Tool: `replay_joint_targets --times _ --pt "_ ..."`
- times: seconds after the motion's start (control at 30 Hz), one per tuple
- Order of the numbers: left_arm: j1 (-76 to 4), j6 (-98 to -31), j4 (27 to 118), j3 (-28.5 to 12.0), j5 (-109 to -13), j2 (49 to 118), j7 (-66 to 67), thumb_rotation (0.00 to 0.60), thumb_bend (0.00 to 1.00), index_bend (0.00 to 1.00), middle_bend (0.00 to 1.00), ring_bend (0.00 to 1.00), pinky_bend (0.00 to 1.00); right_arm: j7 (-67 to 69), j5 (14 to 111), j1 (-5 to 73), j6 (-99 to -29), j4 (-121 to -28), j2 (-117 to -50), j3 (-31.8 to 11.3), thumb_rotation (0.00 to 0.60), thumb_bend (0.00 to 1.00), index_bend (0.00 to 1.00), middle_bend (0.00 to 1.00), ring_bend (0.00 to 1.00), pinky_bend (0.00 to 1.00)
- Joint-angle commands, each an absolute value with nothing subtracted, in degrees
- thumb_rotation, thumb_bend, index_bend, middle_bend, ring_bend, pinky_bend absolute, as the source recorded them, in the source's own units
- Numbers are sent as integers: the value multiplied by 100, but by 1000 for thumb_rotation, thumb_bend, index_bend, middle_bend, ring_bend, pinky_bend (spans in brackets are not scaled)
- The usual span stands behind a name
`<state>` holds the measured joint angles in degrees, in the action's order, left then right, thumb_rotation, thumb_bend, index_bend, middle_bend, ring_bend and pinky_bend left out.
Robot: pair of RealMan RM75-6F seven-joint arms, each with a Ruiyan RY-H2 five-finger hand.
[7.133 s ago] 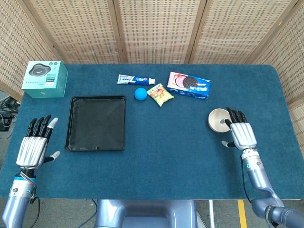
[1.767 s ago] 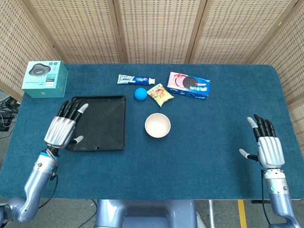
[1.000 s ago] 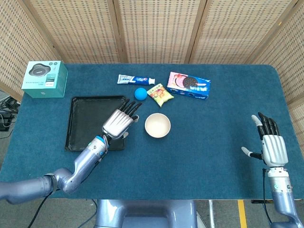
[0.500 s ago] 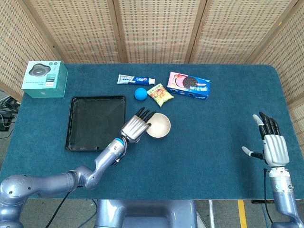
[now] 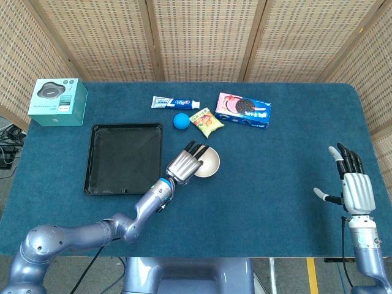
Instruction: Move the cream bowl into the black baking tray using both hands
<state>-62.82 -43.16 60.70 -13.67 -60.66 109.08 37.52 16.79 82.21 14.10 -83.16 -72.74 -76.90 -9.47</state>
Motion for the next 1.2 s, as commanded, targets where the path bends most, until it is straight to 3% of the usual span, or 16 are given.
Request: replay_joint_targets --times 0.03,0.17,0.47,0.77,1.2 --pt "-6296 -4387 5984 -1361 -6101 10971 3702 600 414 602 0 0 0 1695 8221 1407 -8312 -7271 -7687 -954 600 274 96 0 0 0" --pt "-6312 -4429 5866 -1319 -6127 11051 3690 600 478 655 0 0 0 1730 8236 1399 -8325 -7276 -7679 -964 600 274 95 0 0 0" --pt "-6212 -4735 5958 -1276 -6272 10910 3625 600 485 697 0 0 0 1764 8245 1380 -8336 -7282 -7657 -986 600 274 95 0 0 0" --pt "-5783 -5326 6636 -1190 -6569 10066 3420 600 484 707 0 0 0 1790 8234 1363 -8329 -7298 -7638 -1004 600 274 95 0 0 0" --pt "-4682 -6006 7230 -582 -6897 8893 2683 600 484 706 0 0 0 1653 8312 1360 -8368 -7373 -7644 -981 600 274 95 0 0 0"
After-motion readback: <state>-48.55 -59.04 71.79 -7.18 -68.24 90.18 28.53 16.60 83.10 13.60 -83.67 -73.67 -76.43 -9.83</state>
